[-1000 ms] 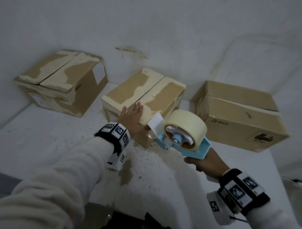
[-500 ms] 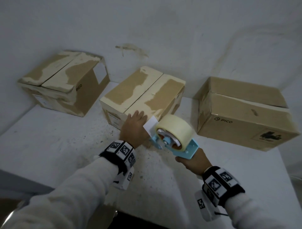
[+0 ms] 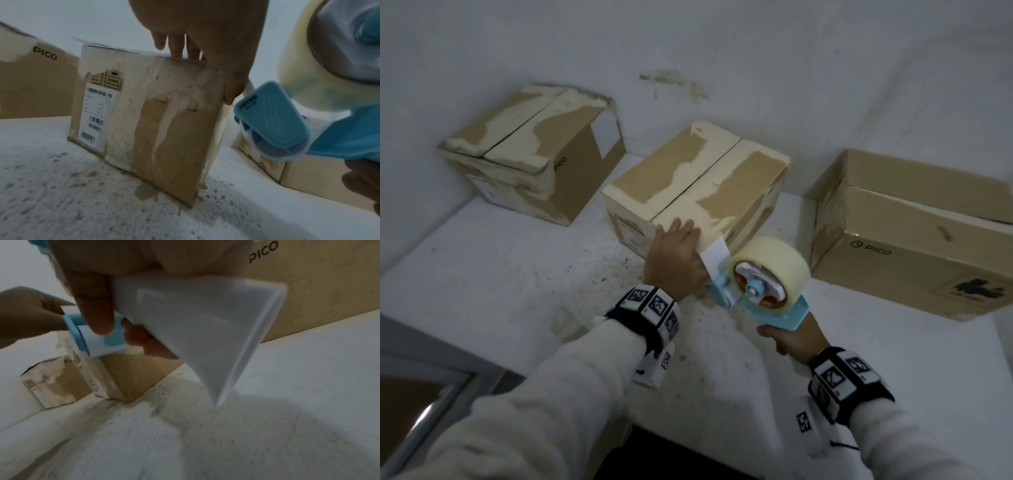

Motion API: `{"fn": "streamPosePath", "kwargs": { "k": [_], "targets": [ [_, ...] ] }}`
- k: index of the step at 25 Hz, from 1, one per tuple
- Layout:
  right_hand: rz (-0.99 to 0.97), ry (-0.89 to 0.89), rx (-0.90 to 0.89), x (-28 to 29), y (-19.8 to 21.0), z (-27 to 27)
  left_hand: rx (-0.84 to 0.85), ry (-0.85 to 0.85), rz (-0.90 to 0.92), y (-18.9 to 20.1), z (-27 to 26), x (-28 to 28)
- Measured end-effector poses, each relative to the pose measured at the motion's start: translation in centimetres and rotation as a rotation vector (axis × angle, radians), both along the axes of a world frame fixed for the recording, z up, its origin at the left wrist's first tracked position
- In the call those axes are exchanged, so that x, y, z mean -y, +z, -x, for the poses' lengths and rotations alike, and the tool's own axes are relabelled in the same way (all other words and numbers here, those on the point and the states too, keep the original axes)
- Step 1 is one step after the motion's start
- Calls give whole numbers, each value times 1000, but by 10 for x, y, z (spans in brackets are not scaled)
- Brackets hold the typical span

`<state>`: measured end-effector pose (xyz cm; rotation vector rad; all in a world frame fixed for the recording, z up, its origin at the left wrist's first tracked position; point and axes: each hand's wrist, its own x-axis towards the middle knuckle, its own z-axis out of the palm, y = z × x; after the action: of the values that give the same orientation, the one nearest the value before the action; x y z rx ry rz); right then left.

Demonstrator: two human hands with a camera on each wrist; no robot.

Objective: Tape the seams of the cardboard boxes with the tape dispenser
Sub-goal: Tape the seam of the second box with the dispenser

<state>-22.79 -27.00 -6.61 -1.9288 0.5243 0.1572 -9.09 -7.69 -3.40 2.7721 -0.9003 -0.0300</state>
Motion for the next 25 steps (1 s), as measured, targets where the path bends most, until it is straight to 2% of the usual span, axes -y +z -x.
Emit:
{"fn": "streamPosePath", "kwargs": {
  "k": [3,6,7,9,15,19,20,22,25],
  "targets": [
    [-42,-80,56,10,4,-2,10,-2,30,0,-2,-3],
    [-58,-139,123,15,20,-7,115,-52,81,5,-10,-19],
    [-65,-147,149,14,26,-10,92,-36,93,10,-14,-28],
    [-81,-170,196,10,40,-16,20,-20,2,21,-28,-51],
    [-187,-240,310,-5,72,-36,-56,-124,-257,43,-60,-109],
    [-208,-286,337,-16,89,-46,-154,-111,-335,65,-80,-93],
    [-207,-294,350,-18,92,-48,-204,-88,-260,72,-85,-79],
    [-185,-312,381,-22,100,-52,-390,-32,51,86,-91,-41],
    [-157,-359,408,-26,109,-57,-947,47,533,106,-88,14]
  ]
}}
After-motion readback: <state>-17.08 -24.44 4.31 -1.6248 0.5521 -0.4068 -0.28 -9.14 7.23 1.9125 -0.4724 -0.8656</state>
